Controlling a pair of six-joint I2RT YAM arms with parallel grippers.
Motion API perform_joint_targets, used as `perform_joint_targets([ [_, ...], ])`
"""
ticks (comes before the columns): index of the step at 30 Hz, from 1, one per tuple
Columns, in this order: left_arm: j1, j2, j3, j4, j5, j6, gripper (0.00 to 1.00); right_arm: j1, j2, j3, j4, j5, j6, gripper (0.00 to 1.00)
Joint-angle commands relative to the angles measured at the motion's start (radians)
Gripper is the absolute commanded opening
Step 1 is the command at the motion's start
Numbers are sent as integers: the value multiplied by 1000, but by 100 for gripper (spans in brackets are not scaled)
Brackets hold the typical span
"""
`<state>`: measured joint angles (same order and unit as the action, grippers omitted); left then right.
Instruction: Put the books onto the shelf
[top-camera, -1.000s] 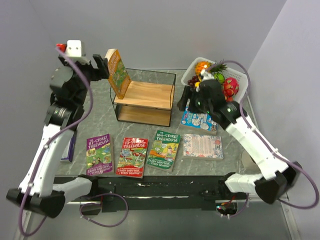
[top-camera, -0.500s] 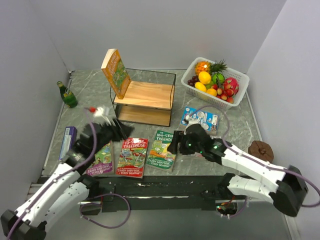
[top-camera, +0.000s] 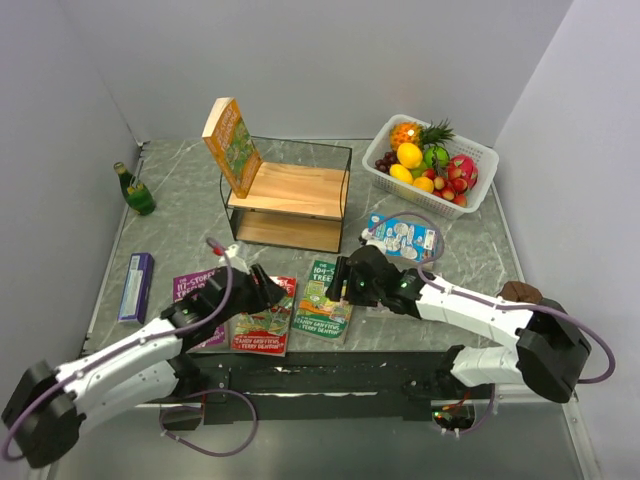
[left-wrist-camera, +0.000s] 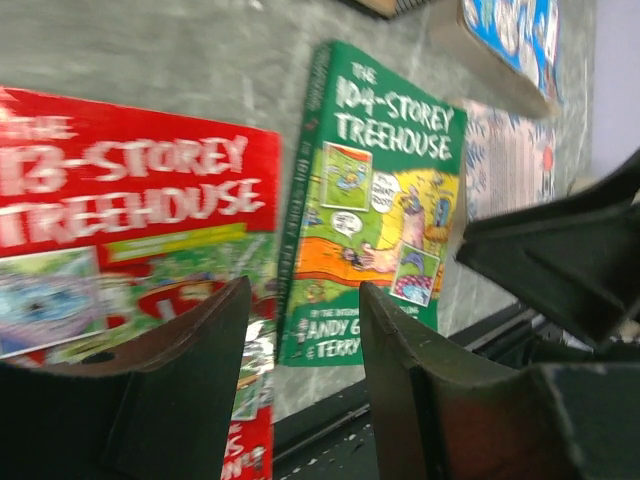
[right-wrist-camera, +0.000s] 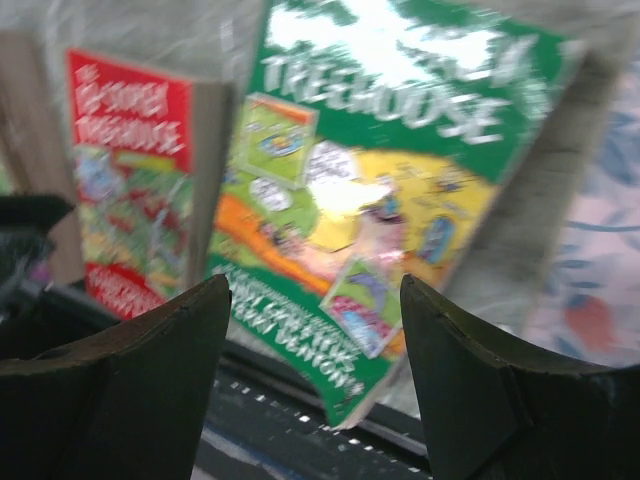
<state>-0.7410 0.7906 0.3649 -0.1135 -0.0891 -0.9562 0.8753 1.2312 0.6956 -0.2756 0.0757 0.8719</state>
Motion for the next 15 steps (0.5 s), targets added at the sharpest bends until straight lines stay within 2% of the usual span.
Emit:
perform_joint_targets([
  [1,-67,164,66,208,-14,-16,53,-38,19,-1,-70,95,33,76],
  [4,-95,307,98,267,11,-3,53,-45,91,19,-96,90,27,76],
  [11,-146,484,154,275,-46,8,51,-47,160,-22,-80,62,45,77],
  [15,-159,550,155,290,-38,4,47,-45,217,-76,108,-42,64,78],
])
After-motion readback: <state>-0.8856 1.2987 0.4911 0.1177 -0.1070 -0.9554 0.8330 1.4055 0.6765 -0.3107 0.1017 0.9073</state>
